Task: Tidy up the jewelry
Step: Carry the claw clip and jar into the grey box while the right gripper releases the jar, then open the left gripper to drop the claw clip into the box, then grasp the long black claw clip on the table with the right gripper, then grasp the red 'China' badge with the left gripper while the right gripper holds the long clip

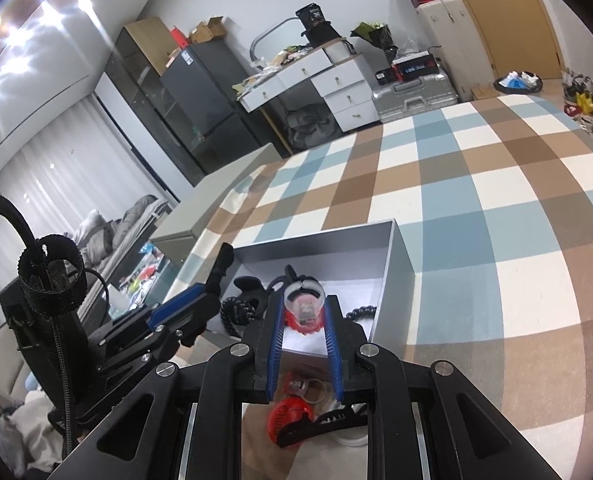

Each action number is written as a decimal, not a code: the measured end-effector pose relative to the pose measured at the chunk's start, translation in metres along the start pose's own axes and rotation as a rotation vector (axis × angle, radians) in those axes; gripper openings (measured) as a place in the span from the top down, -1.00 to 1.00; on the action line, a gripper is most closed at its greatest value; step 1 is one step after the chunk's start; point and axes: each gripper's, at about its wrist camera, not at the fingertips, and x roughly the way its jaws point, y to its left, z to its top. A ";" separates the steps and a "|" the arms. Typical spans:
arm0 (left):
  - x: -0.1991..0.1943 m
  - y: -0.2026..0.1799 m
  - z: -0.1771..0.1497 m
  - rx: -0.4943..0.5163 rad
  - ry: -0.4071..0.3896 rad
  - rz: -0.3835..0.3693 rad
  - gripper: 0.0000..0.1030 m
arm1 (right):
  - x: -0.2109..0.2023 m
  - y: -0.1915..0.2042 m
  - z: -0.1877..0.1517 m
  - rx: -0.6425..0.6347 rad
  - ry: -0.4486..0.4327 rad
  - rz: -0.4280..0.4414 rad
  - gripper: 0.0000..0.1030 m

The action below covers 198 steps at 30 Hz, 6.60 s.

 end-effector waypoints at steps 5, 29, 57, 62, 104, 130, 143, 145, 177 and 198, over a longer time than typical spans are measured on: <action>-0.001 -0.002 -0.001 0.008 -0.009 0.002 0.74 | -0.007 0.006 0.001 -0.029 -0.042 -0.010 0.61; -0.023 -0.008 -0.005 -0.025 0.029 -0.030 -0.74 | -0.028 0.014 0.003 -0.103 -0.037 -0.172 -0.81; -0.016 -0.012 -0.048 -0.016 0.138 -0.007 -0.98 | 0.000 0.010 -0.043 -0.265 0.253 -0.156 -1.00; -0.015 -0.011 -0.048 -0.018 0.145 -0.006 -0.98 | 0.007 0.014 -0.047 -0.274 0.272 -0.168 -1.00; -0.017 -0.005 -0.053 -0.050 0.175 -0.067 -0.98 | 0.033 0.022 -0.057 -0.353 0.304 -0.248 -0.98; -0.009 -0.023 -0.049 0.027 0.233 -0.022 -0.98 | -0.016 0.010 -0.029 -0.246 0.208 -0.123 -0.83; 0.009 -0.047 -0.047 0.090 0.323 -0.128 -0.17 | -0.032 0.003 -0.021 -0.216 0.175 -0.109 -0.83; 0.010 -0.050 -0.047 0.107 0.325 -0.128 -0.16 | -0.032 0.002 -0.020 -0.211 0.170 -0.109 -0.83; 0.008 -0.064 -0.042 0.161 0.295 -0.163 0.70 | -0.031 0.006 -0.022 -0.215 0.177 -0.096 -0.83; 0.018 -0.056 -0.045 0.143 0.302 -0.107 0.28 | -0.031 -0.001 -0.022 -0.193 0.186 -0.108 -0.83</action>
